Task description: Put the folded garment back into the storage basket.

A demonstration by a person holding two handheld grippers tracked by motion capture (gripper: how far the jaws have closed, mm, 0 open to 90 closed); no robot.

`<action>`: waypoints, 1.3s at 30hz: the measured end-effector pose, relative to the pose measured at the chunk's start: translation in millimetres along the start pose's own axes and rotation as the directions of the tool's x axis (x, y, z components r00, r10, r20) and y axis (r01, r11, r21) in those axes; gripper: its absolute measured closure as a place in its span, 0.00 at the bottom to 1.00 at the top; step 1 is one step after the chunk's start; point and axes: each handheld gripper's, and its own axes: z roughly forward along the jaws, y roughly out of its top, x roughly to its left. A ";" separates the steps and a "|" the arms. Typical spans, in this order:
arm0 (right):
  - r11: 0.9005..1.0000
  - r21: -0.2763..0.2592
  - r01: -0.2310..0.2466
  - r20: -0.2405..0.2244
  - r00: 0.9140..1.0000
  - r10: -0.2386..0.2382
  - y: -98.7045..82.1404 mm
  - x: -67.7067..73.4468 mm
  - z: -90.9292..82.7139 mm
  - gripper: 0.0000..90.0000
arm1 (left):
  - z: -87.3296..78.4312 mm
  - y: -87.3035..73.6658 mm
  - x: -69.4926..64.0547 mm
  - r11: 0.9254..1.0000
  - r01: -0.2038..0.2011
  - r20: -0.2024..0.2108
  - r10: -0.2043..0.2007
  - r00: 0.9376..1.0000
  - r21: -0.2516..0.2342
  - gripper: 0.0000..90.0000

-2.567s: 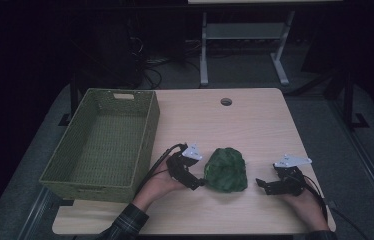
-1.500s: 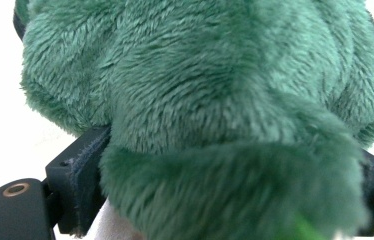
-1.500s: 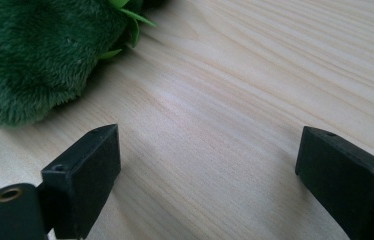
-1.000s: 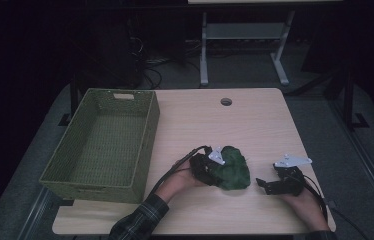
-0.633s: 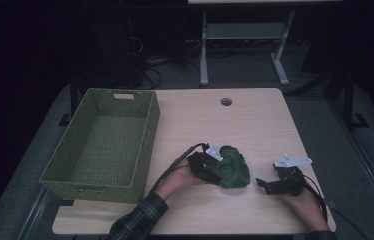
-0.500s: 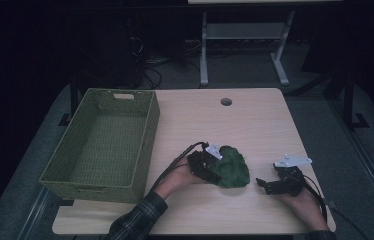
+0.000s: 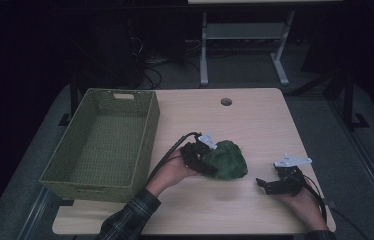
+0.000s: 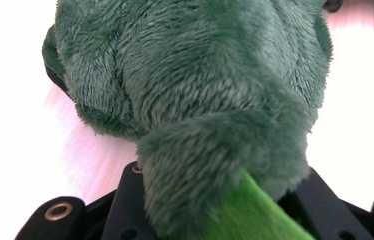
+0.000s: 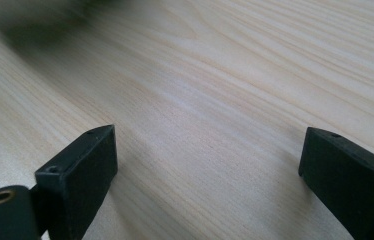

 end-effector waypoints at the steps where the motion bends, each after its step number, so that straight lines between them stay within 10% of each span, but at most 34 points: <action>1: 1.000 0.000 0.000 0.000 1.000 0.000 0.0 0.0 0.0 0.09 | -4.2 0.6 -0.6 1.000 0.007 -0.002 -0.007 1.000 -0.003 0.73; 19: 1.000 0.000 0.001 0.000 1.000 -0.001 0.0 -0.1 0.0 0.09 | -81.8 -8.5 10.4 0.997 0.034 -0.082 -0.040 0.996 -0.070 0.73; 39: 1.000 0.000 0.000 0.000 1.000 0.000 0.0 0.0 0.1 0.09 | -164.6 -53.6 27.2 0.981 0.112 -0.217 -0.145 0.965 -0.157 0.73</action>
